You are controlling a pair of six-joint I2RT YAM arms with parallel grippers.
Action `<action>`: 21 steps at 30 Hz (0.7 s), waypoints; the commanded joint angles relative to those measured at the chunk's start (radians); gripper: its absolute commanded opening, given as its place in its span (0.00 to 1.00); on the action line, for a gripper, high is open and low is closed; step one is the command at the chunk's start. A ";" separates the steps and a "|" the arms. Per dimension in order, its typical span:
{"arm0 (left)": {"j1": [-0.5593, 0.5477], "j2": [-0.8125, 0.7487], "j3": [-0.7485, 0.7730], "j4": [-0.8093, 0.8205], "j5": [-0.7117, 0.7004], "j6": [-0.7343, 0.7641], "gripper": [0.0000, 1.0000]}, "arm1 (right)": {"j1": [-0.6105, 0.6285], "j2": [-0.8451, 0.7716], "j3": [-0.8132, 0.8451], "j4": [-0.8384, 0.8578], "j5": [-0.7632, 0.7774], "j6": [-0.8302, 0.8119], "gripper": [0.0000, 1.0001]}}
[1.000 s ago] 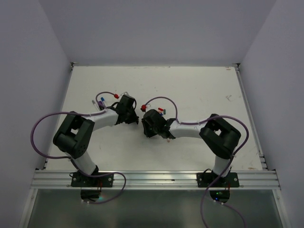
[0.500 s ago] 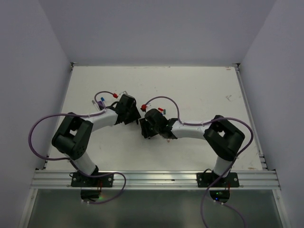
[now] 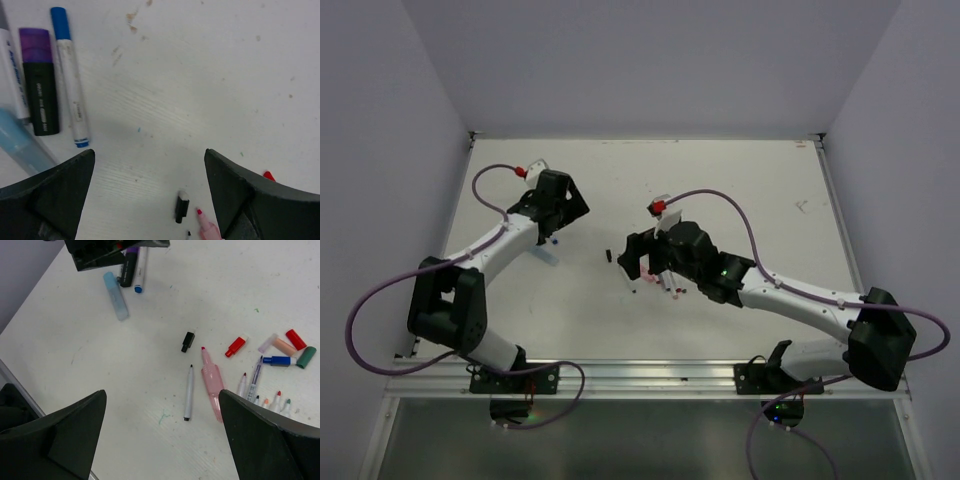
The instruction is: Open the pen caps
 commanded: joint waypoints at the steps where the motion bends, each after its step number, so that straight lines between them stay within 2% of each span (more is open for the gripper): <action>1: 0.073 0.068 0.077 -0.063 -0.067 0.068 0.92 | -0.003 -0.049 -0.057 0.051 0.064 -0.018 0.99; 7: 0.136 0.191 0.153 -0.089 -0.067 0.096 0.86 | -0.007 -0.053 -0.083 0.060 0.069 -0.017 0.98; 13: 0.185 0.271 0.184 -0.095 -0.033 0.094 0.72 | -0.010 -0.049 -0.091 0.064 0.070 -0.021 0.99; 21: 0.190 0.353 0.190 -0.083 -0.001 0.088 0.58 | -0.015 -0.037 -0.094 0.071 0.067 -0.021 0.98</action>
